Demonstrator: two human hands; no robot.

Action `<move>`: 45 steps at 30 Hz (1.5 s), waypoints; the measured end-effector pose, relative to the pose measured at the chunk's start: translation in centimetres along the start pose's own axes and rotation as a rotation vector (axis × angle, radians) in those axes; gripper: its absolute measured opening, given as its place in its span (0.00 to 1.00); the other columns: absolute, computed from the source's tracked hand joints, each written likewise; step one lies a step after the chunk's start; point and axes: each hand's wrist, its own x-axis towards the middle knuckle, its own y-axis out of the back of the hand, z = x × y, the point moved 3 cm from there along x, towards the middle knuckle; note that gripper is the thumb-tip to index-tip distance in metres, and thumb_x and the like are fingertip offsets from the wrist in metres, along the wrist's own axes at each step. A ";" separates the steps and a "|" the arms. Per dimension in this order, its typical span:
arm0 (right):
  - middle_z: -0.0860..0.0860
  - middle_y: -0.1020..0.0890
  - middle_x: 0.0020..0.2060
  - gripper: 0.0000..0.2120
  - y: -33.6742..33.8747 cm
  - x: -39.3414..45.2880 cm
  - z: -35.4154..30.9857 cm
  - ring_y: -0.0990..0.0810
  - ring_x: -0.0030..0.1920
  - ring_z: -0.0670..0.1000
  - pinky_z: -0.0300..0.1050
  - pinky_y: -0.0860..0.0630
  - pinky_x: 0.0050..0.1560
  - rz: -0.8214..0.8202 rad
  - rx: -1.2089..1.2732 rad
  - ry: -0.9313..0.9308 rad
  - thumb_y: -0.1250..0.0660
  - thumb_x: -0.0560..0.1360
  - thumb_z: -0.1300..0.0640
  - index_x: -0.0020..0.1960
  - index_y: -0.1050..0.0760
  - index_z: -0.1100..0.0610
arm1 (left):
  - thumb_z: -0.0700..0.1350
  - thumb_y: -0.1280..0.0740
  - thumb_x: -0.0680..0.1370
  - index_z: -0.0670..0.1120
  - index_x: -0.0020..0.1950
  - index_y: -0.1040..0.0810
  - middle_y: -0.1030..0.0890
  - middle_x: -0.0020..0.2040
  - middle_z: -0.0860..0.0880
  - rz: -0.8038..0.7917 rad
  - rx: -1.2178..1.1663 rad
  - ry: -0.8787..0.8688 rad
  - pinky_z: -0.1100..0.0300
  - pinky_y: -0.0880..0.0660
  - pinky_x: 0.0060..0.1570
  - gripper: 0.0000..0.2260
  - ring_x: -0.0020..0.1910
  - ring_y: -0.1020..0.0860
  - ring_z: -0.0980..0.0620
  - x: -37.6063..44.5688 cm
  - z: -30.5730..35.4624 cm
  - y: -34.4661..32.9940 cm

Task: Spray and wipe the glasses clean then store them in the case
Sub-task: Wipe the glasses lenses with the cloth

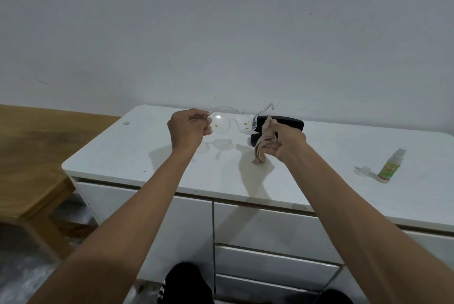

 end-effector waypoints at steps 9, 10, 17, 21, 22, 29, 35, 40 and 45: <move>0.50 0.21 0.29 0.10 -3.0 -1.1 0.1 0.29 0.19 0.49 0.38 0.27 0.20 0.053 0.205 0.205 0.29 0.79 0.57 0.39 0.20 0.56 | 0.32 0.25 0.72 0.39 0.45 0.14 0.15 0.37 0.41 -0.010 -0.042 0.085 0.53 0.15 0.47 0.04 0.32 0.15 0.46 -0.7 0.4 -0.9; 0.50 0.20 0.28 0.09 -3.1 -1.5 0.4 0.26 0.20 0.49 0.39 0.25 0.21 0.091 0.187 0.274 0.28 0.79 0.57 0.41 0.18 0.57 | 0.32 0.25 0.71 0.39 0.45 0.14 0.15 0.36 0.41 -0.008 -0.051 0.095 0.53 0.15 0.47 0.04 0.32 0.15 0.46 -0.8 0.5 -1.1; 0.47 0.13 0.37 0.09 -4.0 -2.5 0.2 0.14 0.39 0.50 0.47 0.16 0.46 0.182 -0.160 0.712 0.29 0.76 0.59 0.41 0.16 0.47 | 0.32 0.24 0.71 0.39 0.45 0.14 0.16 0.37 0.41 -0.027 -0.159 0.151 0.55 0.15 0.46 0.05 0.32 0.16 0.46 -1.1 1.5 -1.5; 0.54 0.14 0.36 0.10 -3.8 -2.8 -0.1 0.15 0.38 0.56 0.49 0.16 0.47 0.184 -0.205 0.772 0.34 0.77 0.61 0.49 0.18 0.48 | 0.31 0.24 0.71 0.37 0.45 0.15 0.16 0.37 0.40 -0.026 -0.196 0.178 0.56 0.16 0.43 0.06 0.31 0.16 0.45 -1.1 1.6 -1.5; 0.55 0.15 0.34 0.09 -3.6 -2.8 -0.1 0.16 0.36 0.56 0.51 0.15 0.48 0.197 -0.176 0.774 0.34 0.77 0.62 0.50 0.20 0.49 | 0.31 0.24 0.71 0.37 0.46 0.15 0.16 0.37 0.40 -0.028 -0.203 0.182 0.56 0.16 0.43 0.06 0.31 0.17 0.45 -1.1 1.7 -1.6; 0.50 0.16 0.30 0.02 -3.1 -3.0 0.0 0.17 0.31 0.45 0.39 0.21 0.42 0.250 -0.099 0.809 0.26 0.75 0.57 0.43 0.18 0.54 | 0.31 0.24 0.71 0.38 0.45 0.15 0.16 0.37 0.39 -0.034 -0.220 0.156 0.56 0.16 0.42 0.05 0.30 0.17 0.45 -1.6 2.3 -2.1; 0.44 0.15 0.37 0.09 -3.2 -2.6 0.0 0.21 0.32 0.32 0.23 0.29 0.39 0.245 -0.101 0.831 0.32 0.77 0.64 0.52 0.13 0.59 | 0.32 0.26 0.72 0.42 0.43 0.15 0.16 0.34 0.42 -0.015 -0.120 0.049 0.54 0.15 0.44 0.05 0.28 0.16 0.46 -1.8 3.1 -2.3; 0.46 0.12 0.44 0.10 -3.9 -2.6 -0.7 0.15 0.42 0.40 0.39 0.18 0.49 0.260 -0.082 0.815 0.30 0.76 0.64 0.53 0.12 0.57 | 0.33 0.27 0.73 0.40 0.43 0.15 0.16 0.33 0.41 0.007 -0.066 -0.028 0.54 0.15 0.43 0.04 0.30 0.15 0.46 -2.0 3.7 -2.5; 0.51 0.11 0.48 0.13 -4.6 -1.5 -1.5 0.13 0.49 0.54 0.51 0.16 0.57 0.177 -0.058 0.722 0.29 0.74 0.64 0.56 0.13 0.55 | 0.32 0.27 0.74 0.42 0.41 0.16 0.17 0.30 0.44 0.009 -0.062 -0.071 0.54 0.15 0.41 0.05 0.26 0.18 0.51 -1.9 4.4 -2.7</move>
